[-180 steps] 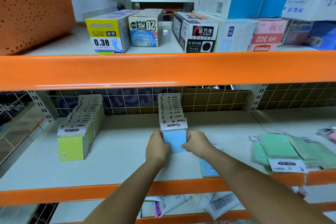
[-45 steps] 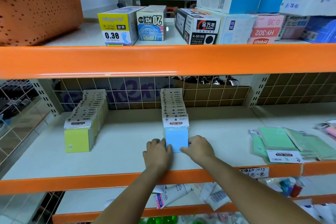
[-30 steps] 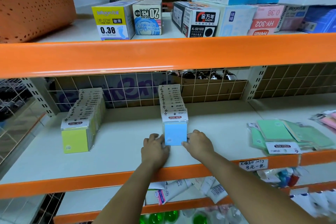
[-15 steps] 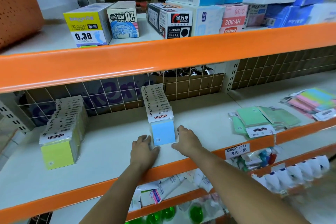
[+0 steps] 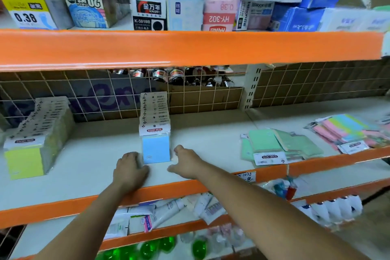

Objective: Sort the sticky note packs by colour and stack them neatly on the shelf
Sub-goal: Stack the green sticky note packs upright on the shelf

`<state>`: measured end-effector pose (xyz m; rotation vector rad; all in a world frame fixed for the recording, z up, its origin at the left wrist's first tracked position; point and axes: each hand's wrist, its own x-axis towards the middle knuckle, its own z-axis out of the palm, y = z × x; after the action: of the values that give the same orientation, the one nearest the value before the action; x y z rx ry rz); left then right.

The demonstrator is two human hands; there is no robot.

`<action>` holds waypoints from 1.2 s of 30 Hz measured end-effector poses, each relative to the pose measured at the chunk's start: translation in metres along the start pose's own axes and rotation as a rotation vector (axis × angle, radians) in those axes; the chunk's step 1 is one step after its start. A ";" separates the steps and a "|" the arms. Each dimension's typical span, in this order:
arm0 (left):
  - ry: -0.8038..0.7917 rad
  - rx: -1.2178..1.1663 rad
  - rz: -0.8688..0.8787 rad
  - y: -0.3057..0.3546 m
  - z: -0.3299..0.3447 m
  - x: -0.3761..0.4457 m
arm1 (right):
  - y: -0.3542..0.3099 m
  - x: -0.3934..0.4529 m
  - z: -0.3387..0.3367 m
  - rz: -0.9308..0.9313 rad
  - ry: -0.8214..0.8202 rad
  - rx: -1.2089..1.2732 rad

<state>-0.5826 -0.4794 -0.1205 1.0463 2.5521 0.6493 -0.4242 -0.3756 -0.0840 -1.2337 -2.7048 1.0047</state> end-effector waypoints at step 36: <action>-0.160 -0.852 -0.263 0.301 0.134 -0.056 | 0.228 -0.055 -0.201 0.093 -0.006 -0.272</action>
<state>-0.3108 -0.2909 -0.0733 0.4318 1.8882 1.3302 -0.1804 -0.1916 -0.0365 -1.4079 -2.8874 0.6614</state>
